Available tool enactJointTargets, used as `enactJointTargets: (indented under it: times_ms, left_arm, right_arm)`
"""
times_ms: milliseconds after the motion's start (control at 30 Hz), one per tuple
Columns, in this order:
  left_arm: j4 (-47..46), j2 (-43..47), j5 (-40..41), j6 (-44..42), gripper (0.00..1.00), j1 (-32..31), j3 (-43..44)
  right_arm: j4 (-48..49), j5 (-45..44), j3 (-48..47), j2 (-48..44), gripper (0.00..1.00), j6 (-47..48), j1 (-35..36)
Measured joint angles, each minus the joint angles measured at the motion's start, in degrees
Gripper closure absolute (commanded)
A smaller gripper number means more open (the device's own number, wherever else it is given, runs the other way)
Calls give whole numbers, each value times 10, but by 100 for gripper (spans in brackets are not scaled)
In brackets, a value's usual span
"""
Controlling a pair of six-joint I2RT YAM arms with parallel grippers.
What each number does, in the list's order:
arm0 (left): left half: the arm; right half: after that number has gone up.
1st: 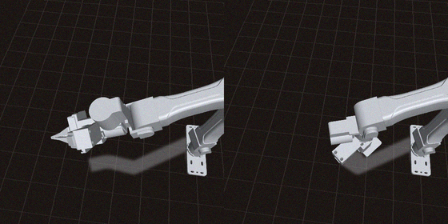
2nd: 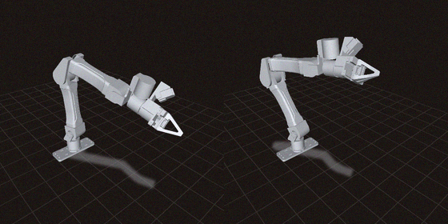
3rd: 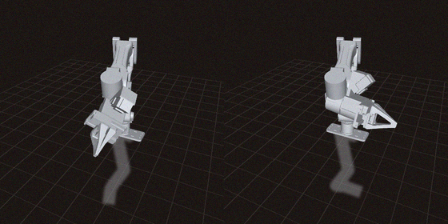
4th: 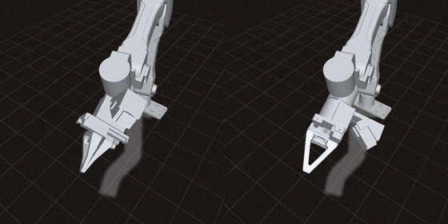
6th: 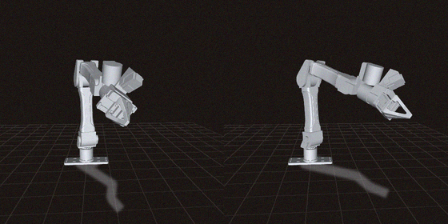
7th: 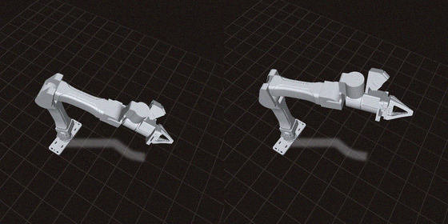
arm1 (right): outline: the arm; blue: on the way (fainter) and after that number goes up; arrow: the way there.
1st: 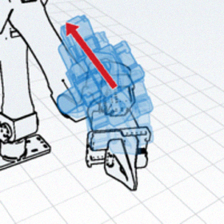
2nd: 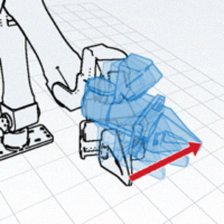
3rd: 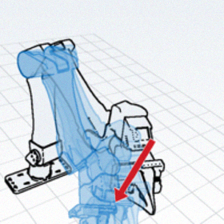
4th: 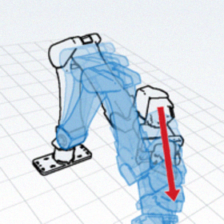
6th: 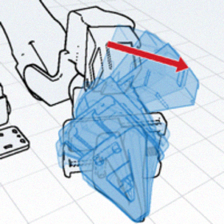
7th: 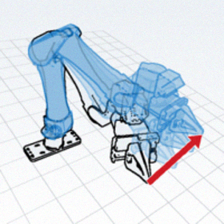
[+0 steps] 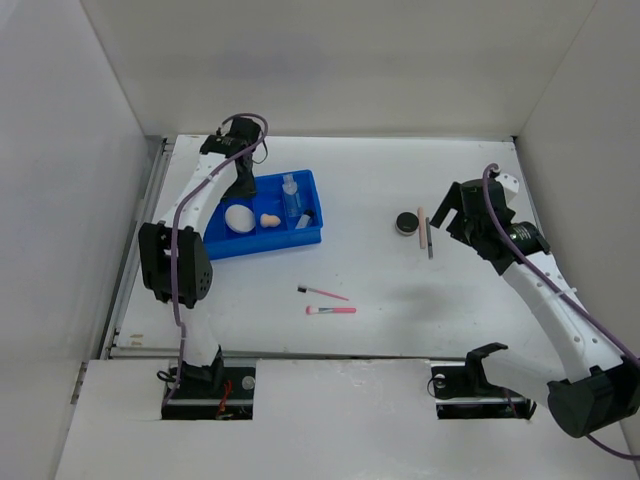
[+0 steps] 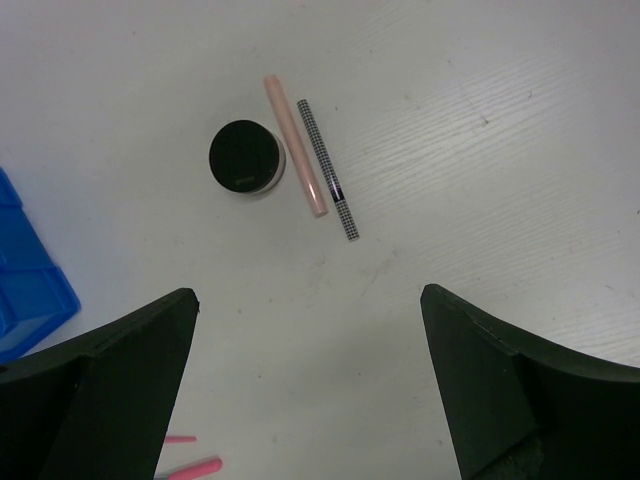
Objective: Organize the makeup
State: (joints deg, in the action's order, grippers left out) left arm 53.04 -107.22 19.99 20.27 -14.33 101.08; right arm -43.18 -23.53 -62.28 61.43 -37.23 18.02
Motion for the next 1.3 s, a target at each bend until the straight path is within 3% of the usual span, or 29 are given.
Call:
enactJointTargets:
  times_ms: [300, 467, 567, 800, 1300]
  left_arm:
    - [5, -33, -34, 44, 56, 22, -15]
    - [-3, -37, -48, 79, 34, 39, -51]
    - [-6, -37, -48, 98, 34, 44, -66]
    - [-23, -37, -49, 121, 50, 45, -87]
    - [-49, -55, -47, 139, 47, 45, -95]
  right_arm:
    - [2, 2, 2, 18, 1, 4, 0]
    - [3, 6, 2, 21, 1, 4, 0]
    - [4, 7, 2, 21, 1, 5, 0]
    - [4, 9, 2, 24, 1, 10, 0]
    - [4, 9, 2, 25, 1, 10, 0]
